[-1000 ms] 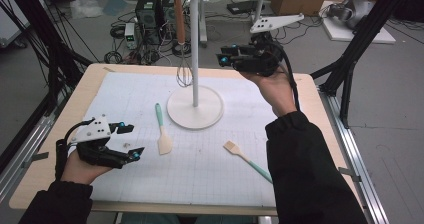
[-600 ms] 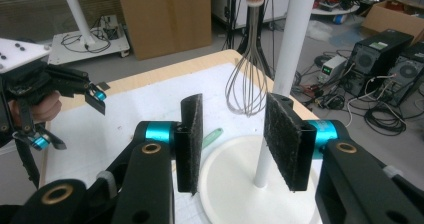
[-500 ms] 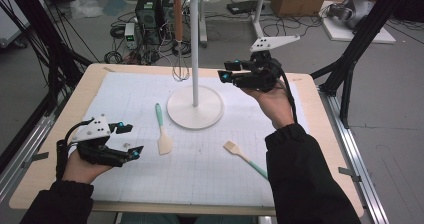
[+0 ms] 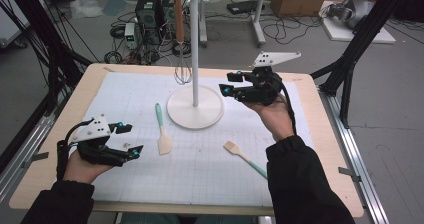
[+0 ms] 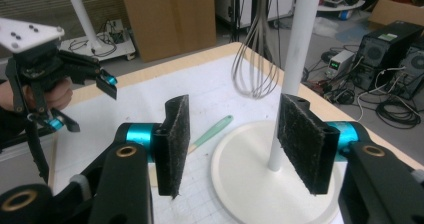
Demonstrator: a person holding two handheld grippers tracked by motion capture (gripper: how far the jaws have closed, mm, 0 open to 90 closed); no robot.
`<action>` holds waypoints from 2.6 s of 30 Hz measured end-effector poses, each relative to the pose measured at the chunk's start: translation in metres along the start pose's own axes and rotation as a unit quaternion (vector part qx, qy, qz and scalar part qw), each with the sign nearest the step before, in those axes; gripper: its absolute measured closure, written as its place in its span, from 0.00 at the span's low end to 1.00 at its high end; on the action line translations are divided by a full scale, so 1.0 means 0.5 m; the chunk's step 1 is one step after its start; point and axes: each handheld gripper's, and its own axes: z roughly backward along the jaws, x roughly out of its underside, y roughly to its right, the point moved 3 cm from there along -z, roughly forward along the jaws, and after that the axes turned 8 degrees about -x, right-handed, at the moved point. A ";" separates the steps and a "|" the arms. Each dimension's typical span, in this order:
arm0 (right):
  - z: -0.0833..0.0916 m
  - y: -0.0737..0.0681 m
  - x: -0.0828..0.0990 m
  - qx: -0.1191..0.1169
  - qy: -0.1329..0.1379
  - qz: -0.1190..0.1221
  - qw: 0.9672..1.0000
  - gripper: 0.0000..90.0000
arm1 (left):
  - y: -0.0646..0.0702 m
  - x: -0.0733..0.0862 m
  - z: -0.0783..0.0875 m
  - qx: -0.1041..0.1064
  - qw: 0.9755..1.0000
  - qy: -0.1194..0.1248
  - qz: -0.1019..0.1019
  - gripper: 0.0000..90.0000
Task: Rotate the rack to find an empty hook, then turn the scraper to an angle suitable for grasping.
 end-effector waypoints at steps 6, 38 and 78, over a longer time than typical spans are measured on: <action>-0.004 -0.009 0.020 -0.004 0.001 0.001 1.000 0.49 | 0.001 0.000 0.000 0.000 1.000 0.000 0.001 0.25; -0.013 -0.044 0.123 -0.013 -0.012 -0.011 1.000 0.44 | -0.001 0.007 -0.005 -0.004 1.000 -0.001 0.006 0.25; 0.030 -0.089 0.264 0.000 -0.022 -0.017 1.000 0.49 | -0.026 0.035 -0.119 0.018 0.998 -0.052 0.026 0.81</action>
